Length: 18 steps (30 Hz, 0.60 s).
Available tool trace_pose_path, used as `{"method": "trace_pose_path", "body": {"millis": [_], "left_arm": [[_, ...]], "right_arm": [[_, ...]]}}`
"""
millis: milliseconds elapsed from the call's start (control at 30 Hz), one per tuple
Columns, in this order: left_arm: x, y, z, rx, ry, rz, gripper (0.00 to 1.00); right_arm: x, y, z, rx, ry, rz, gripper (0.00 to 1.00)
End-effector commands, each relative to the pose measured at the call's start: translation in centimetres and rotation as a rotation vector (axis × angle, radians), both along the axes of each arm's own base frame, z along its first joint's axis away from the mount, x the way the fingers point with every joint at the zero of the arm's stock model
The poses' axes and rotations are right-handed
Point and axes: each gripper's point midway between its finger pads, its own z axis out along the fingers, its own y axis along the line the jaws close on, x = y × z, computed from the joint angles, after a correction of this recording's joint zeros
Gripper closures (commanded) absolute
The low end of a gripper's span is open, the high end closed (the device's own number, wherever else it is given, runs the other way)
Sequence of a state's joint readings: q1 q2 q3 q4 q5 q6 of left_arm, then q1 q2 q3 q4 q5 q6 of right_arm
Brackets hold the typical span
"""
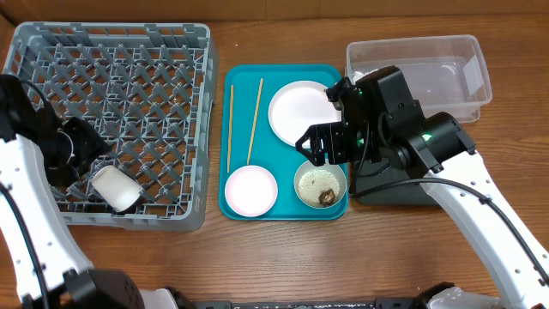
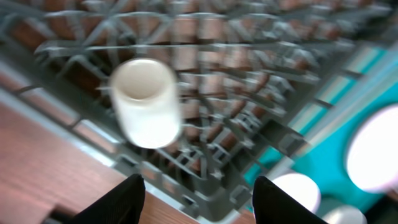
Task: Sort waste into correct bins and load items into the dishwasher
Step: 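Carry the cup with the left gripper into the dish rack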
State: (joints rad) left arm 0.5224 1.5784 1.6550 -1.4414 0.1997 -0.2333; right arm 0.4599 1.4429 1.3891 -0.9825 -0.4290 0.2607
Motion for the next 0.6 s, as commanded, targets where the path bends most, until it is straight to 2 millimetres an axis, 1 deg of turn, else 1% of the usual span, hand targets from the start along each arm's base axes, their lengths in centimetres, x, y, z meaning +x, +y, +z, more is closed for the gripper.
{"method": "trace_pose_path", "body": {"millis": [0,33,100,133,167,200,267,300,333,367,400,433,467,533,567], "left_arm": [[-0.1,-4.3,4.1,-0.022,-0.175,-0.176,0.41],[-0.2,-5.2,4.7,-0.022,-0.2,-0.206,0.43],[-0.2,-7.6,6.0,-0.019,-0.258,-0.319,0.44],[-0.4,-8.8,6.5,-0.017,-0.278,-0.365,0.44],[-0.6,-9.7,6.9,-0.014,-0.289,-0.397,0.43],[-0.8,-11.2,7.4,-0.012,-0.308,-0.447,0.38],[-1.0,-12.6,7.7,-0.015,-0.321,-0.496,0.39],[-1.1,-13.0,7.8,-0.007,-0.319,-0.513,0.44],[-1.3,-12.8,7.6,0.015,-0.301,-0.513,0.52],[-1.5,-11.9,7.2,0.057,-0.267,-0.475,0.55],[-1.8,-10.3,6.8,0.12,-0.218,-0.396,0.53],[-2.1,-8.0,6.5,0.209,-0.165,-0.276,0.5],[-2.5,-6.0,6.5,0.284,-0.128,-0.173,0.55],[-2.8,-2.8,6.7,0.406,-0.089,-0.005,0.86],[-2.4,-2.0,6.6,0.424,-0.085,0.043,0.96]], "right_arm": [[0.1,0.1,0.9,0.005,-0.031,0.002,0.16],[0.1,0.1,0.9,0.005,-0.031,0.002,0.16],[0.2,0.1,0.9,0.006,-0.032,0.002,0.16],[0.2,0.1,0.9,0.006,-0.032,0.002,0.18],[0.2,0.1,0.8,0.005,-0.03,0.001,0.21],[0.1,0.1,0.6,0.002,-0.022,-0.002,0.25],[0.0,0.2,0.1,-0.006,0.001,-0.002,0.26],[-0.1,0.3,-0.3,-0.013,0.013,0.003,0.26],[-0.3,0.4,-0.7,-0.021,0.028,0.008,0.26],[-0.4,0.5,-1.1,-0.028,0.042,0.011,0.26],[-0.5,0.6,-1.3,-0.033,0.052,0.016,0.26],[-0.7,0.7,-1.5,-0.037,0.059,0.021,0.26],[-0.7,0.8,-1.7,-0.04,0.064,0.025,0.27],[-0.9,1.1,-1.6,-0.038,0.061,0.033,0.27],[-0.9,1.3,-1.6,-0.036,0.056,0.037,0.26]]}}
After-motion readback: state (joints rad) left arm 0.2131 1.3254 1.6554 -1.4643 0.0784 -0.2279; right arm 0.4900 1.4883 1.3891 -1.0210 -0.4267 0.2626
